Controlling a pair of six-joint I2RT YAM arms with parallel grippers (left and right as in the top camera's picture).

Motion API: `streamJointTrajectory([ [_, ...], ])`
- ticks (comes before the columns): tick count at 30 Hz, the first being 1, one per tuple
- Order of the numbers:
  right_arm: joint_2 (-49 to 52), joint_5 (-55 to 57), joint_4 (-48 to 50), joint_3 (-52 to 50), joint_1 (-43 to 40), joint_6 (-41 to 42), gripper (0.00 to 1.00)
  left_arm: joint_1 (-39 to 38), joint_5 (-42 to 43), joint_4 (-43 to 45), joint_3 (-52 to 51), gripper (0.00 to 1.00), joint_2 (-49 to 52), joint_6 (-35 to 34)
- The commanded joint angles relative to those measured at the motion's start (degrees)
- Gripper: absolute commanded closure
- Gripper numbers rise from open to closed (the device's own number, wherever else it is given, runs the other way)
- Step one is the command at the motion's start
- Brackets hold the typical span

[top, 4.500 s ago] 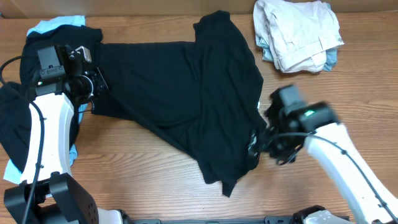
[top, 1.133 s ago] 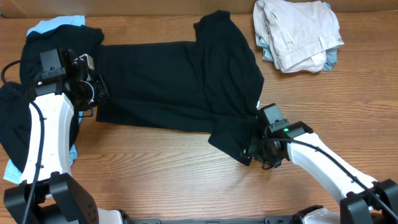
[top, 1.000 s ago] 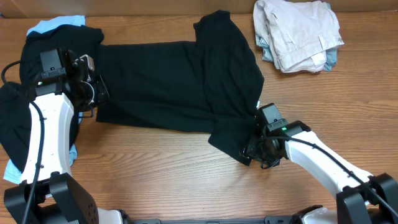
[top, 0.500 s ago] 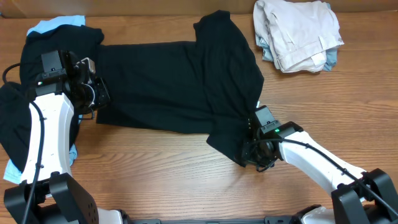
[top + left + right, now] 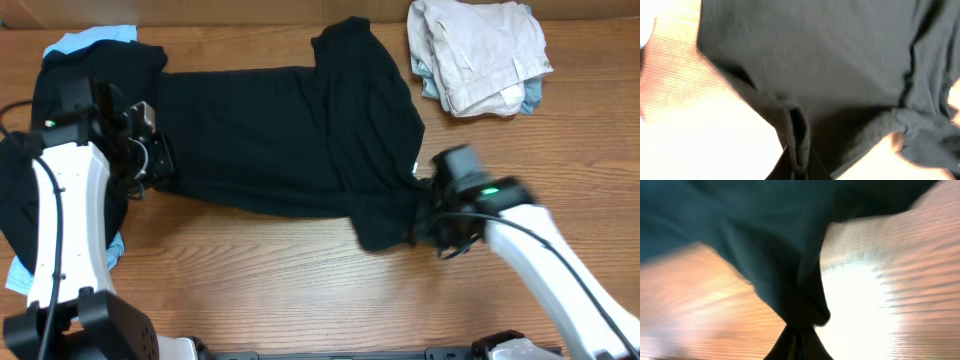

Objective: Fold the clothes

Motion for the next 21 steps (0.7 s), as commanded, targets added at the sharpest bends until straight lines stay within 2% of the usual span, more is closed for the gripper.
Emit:
streamJointTrajectory([
  [1,-5.4,1.6,-5.8,10.6,-3.9,-3.8,0.96,0.0,0.2,-5.1,7.0,0.96,-3.3,3.7],
  [5,-7.3,1.7,-14.1,21.6,-7.3,-6.6,0.96,0.0,0.0,-10.7,9.9,0.96,-4.9,3.9],
  [9,-7.8,1.7,-19.2,28.2,-7.6,-6.5,0.96,0.0,-0.9,-15.2,10.0,0.96,-6.3,4.1],
  [15,-10.8,1.5,-25.2,29.6,-7.6,-6.5,0.96,0.0,-6.1,-21.5,10.0,0.96,-8.2,4.3],
  [21,-13.2,1.5,-28.4,29.5,-7.6,-6.6,0.96,0.0,-6.4,-21.2,9.7,0.96,-11.1,4.0],
])
